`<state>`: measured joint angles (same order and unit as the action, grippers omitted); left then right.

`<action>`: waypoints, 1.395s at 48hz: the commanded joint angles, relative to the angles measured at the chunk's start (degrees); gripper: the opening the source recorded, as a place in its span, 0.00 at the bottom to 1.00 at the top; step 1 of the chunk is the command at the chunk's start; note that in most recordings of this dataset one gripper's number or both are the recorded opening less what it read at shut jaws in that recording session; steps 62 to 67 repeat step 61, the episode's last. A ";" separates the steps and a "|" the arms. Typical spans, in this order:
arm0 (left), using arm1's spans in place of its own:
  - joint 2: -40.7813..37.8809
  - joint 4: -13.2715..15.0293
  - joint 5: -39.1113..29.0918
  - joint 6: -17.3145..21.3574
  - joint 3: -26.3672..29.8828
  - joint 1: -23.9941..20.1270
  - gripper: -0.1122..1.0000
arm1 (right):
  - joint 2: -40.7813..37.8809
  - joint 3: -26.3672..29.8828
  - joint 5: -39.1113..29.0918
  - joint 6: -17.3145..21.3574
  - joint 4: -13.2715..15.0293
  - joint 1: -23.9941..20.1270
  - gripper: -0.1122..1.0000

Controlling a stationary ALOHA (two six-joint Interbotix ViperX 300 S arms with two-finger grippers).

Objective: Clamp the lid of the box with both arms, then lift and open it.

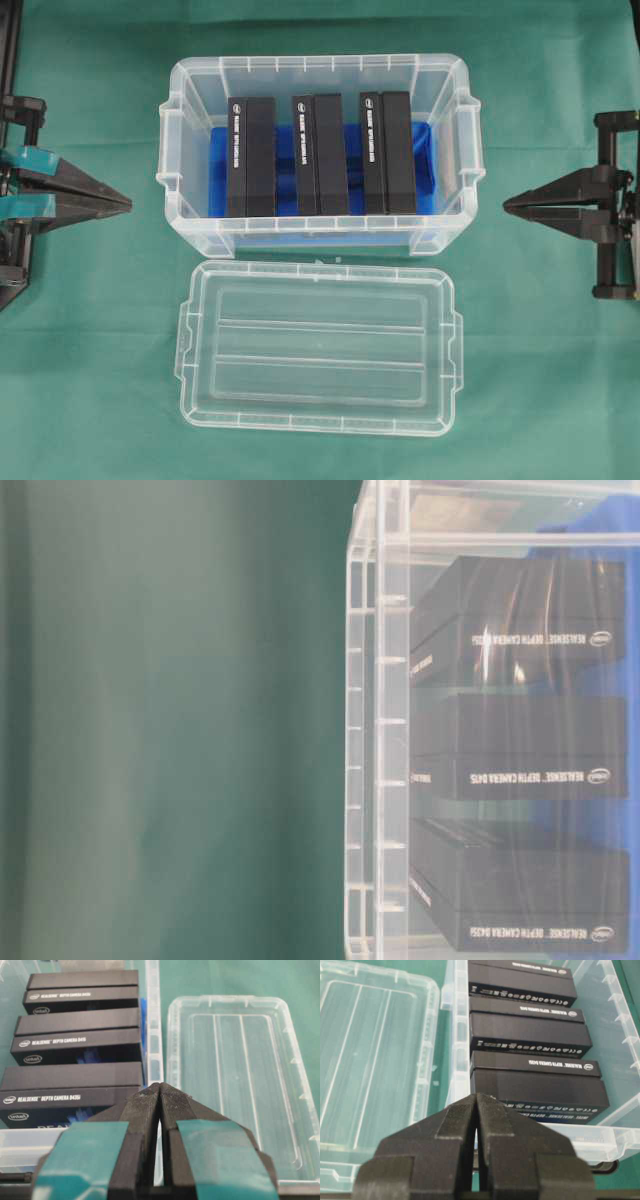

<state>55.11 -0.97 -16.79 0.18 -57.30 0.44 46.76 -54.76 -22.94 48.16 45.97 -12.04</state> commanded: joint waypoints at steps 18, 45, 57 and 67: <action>-0.44 0.09 0.53 -0.09 0.35 -0.18 0.12 | -0.79 0.62 0.35 0.00 0.18 0.09 0.11; -0.44 0.26 0.53 -0.35 -1.23 -0.18 0.11 | -1.49 0.53 0.26 0.00 0.18 0.09 0.11; -0.44 0.35 1.67 -0.35 -1.93 -0.18 0.12 | -2.20 0.53 0.35 0.00 0.18 0.09 0.11; -0.44 0.35 2.37 -0.35 -2.29 -0.18 0.12 | -2.20 0.44 0.35 0.00 0.18 0.09 0.11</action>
